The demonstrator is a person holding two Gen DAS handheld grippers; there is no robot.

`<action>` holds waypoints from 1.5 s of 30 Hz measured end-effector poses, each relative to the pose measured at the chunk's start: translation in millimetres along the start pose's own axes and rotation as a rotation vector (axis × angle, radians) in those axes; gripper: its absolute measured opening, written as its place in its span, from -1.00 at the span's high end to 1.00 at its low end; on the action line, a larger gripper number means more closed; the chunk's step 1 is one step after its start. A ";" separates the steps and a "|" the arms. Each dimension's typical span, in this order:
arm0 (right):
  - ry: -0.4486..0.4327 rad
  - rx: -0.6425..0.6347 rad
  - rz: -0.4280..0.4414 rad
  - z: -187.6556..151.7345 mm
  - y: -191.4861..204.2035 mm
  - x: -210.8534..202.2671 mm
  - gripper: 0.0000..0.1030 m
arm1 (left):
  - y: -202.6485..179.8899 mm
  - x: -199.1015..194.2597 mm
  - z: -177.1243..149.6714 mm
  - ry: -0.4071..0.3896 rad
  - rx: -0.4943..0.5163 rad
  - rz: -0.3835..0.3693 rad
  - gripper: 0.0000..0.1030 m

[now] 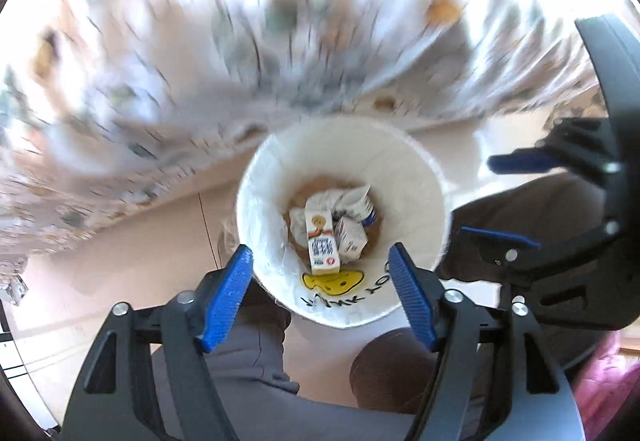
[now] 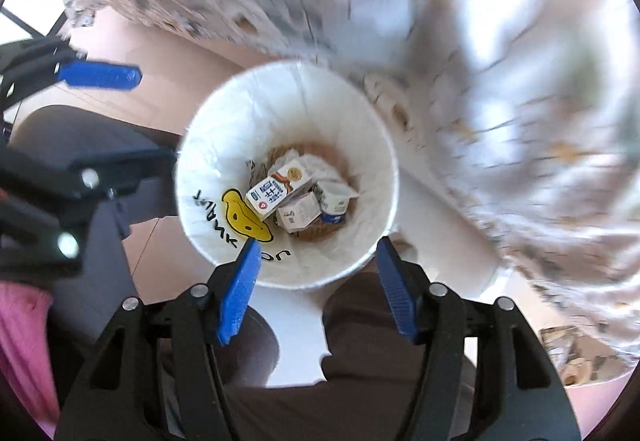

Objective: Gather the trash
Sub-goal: 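Raise both open tools from the wastebasket back toward the bed, then grasp the red block with left tool while right tool grasps the black foam tube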

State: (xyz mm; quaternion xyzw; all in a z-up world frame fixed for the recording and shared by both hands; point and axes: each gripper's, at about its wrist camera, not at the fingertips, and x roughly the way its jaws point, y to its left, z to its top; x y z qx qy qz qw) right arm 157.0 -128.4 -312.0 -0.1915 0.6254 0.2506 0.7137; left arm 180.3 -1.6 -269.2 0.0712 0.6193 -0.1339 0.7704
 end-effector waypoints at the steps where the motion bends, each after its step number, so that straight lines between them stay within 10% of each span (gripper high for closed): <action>1: -0.021 -0.008 -0.014 -1.8 0.3 -13.6 -0.18 | -0.4 -14.1 1.8 -0.028 -0.001 -0.001 -0.52; 14: -0.309 0.035 -0.206 13.7 -39.8 -190.5 -0.48 | -19.8 -148.9 51.8 -0.328 0.123 0.112 -0.74; 23: -0.447 0.099 -0.277 83.2 -95.0 -279.0 -0.50 | -1.6 -170.8 129.3 -0.333 -0.041 0.125 -0.74; 32: -0.467 0.117 -0.311 186.0 -162.1 -294.7 -0.58 | 4.6 -144.0 197.3 -0.306 -0.213 0.115 -0.74; 45: -0.399 0.444 -0.107 335.1 -271.4 -233.4 -0.58 | 53.8 -70.1 270.0 -0.247 -0.494 0.123 -0.74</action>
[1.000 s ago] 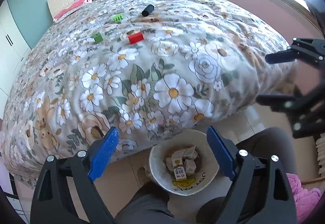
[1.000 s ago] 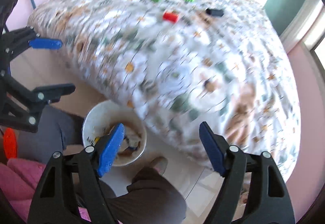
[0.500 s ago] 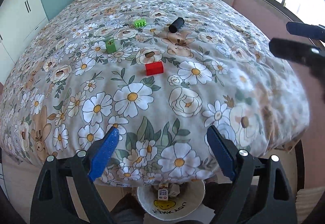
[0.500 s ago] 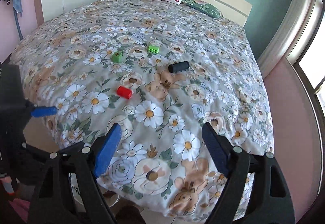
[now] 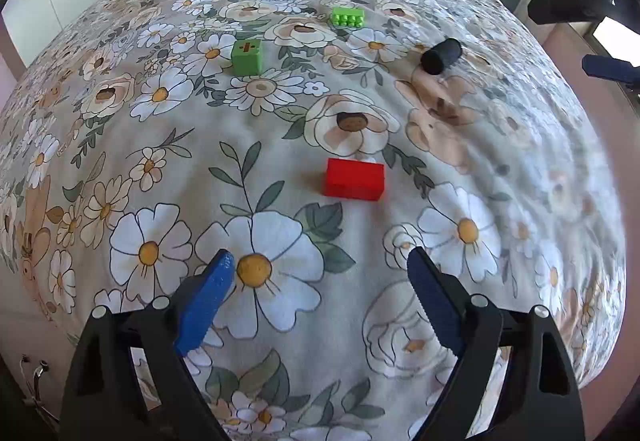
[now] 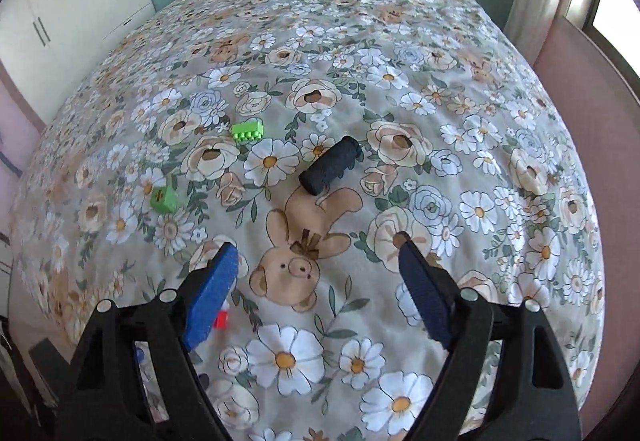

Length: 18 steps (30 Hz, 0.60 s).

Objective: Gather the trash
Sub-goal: 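Grasp the red block with left tool while right tool grasps the black foam tube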

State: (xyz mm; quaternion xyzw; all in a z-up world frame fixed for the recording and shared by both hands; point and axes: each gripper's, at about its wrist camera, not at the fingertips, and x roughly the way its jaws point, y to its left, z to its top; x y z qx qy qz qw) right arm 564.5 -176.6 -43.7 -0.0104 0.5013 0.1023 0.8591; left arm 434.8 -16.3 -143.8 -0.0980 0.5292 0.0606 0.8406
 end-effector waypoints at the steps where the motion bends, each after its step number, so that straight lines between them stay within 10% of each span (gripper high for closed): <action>1: 0.006 0.024 0.006 7.3 -1.1 9.9 -0.58 | 1.1 5.7 2.9 0.000 -0.011 -0.007 -0.74; 14: 0.149 0.258 -0.083 60.2 -19.3 155.0 -0.58 | -8.3 53.0 30.4 -0.035 0.011 0.033 -0.72; 18: 0.144 0.342 -0.012 60.1 -27.4 178.4 -0.40 | -9.9 58.8 34.1 -0.054 0.020 0.030 -0.31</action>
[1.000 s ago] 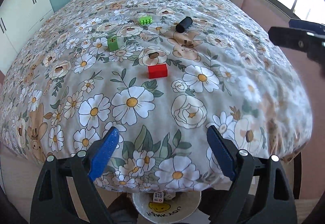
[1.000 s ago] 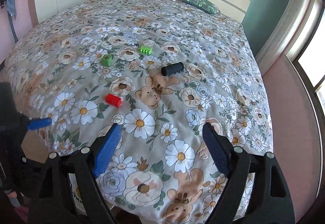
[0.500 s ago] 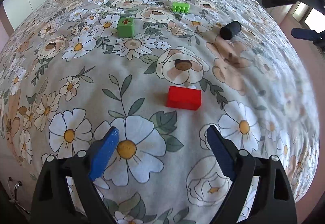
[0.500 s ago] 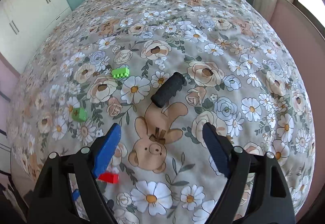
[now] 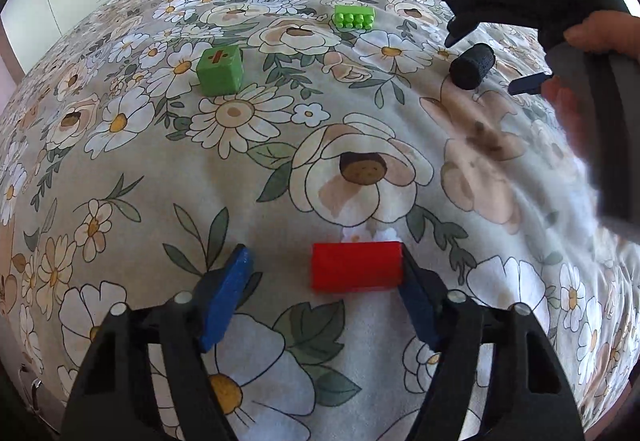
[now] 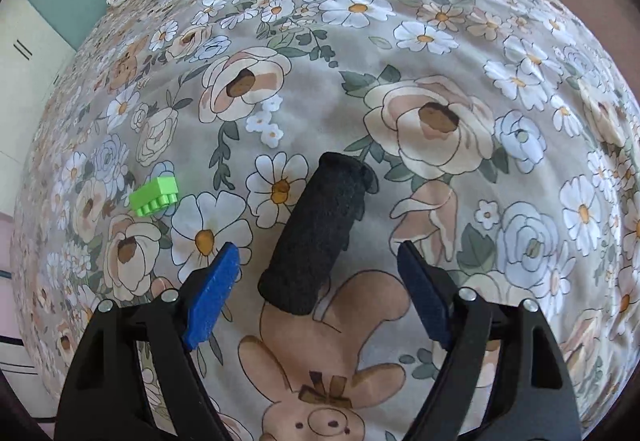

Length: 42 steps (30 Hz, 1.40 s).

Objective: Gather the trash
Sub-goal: 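Grasp the red block with left tool while right tool grasps the black foam tube, then carry the red block and black foam tube with both tools over the wastebasket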

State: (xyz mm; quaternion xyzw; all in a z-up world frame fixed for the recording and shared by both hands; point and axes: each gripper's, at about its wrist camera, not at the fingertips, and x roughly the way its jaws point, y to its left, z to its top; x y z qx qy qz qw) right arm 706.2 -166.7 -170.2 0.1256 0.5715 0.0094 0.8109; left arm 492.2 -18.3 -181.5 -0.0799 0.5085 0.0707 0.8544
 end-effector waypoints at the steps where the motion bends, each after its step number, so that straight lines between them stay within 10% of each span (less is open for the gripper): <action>1: 0.034 0.013 0.029 -0.8 -0.5 8.2 -0.38 | 0.4 0.0 -0.4 -0.005 0.005 -0.010 -0.12; 6: 0.019 -0.065 0.011 -6.2 7.5 18.5 0.16 | 7.3 0.1 -0.3 -0.004 0.011 -0.063 0.20; 22: -0.091 -0.200 0.037 -35.1 -12.5 -83.0 0.21 | 13.8 -43.2 -4.9 -0.010 0.102 -0.029 0.20; 42: -0.354 -0.603 -0.023 -188.0 18.5 -358.9 0.20 | 47.3 -285.8 -17.2 -0.309 0.221 0.002 0.20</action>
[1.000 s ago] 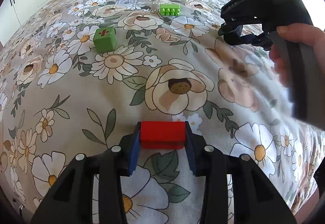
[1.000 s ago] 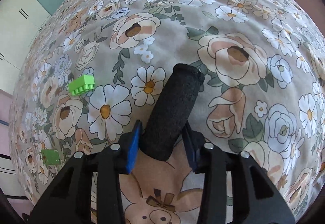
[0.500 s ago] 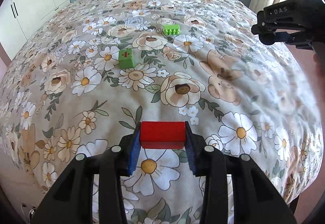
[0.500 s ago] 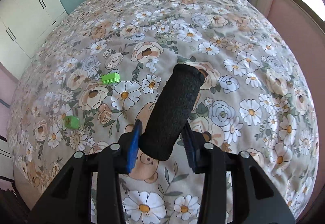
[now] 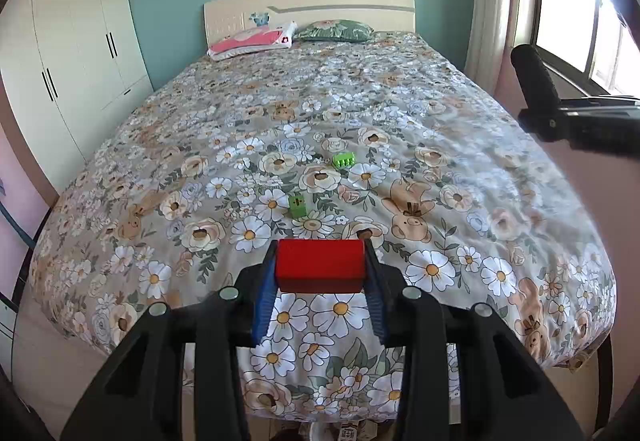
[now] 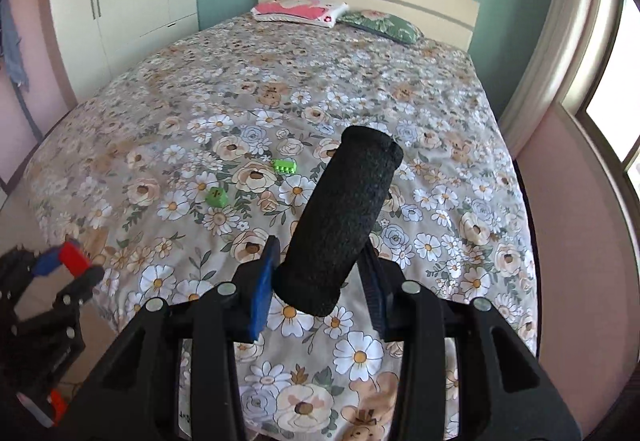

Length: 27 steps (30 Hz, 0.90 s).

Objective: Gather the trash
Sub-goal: 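Carry the red block and black foam tube with both tools over the wastebasket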

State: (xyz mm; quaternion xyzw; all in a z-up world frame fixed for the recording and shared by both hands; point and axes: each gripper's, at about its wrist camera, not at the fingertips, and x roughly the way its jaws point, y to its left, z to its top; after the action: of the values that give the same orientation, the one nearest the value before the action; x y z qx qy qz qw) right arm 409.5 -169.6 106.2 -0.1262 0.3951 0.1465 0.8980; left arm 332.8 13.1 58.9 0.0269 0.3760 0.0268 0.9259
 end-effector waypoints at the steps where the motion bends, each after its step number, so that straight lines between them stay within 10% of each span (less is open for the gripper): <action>1: -0.012 -0.030 0.001 -4.1 6.7 -15.4 0.20 | 2.1 -11.1 1.1 -0.014 0.008 0.003 0.20; 14: -0.082 -0.299 -0.015 -77.5 64.0 -162.1 0.20 | 5.5 -125.2 -9.0 -0.128 0.166 -0.002 0.20; 27: -0.105 -0.375 0.030 -122.4 92.7 -214.5 0.20 | -3.2 -171.8 -38.2 -0.140 0.286 -0.069 0.20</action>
State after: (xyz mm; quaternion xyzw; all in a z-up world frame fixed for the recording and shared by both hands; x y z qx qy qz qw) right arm 155.2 -160.8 175.7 -0.2774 0.3155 0.2373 0.8759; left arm 183.2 -1.0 150.7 0.1473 0.3114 -0.0607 0.9369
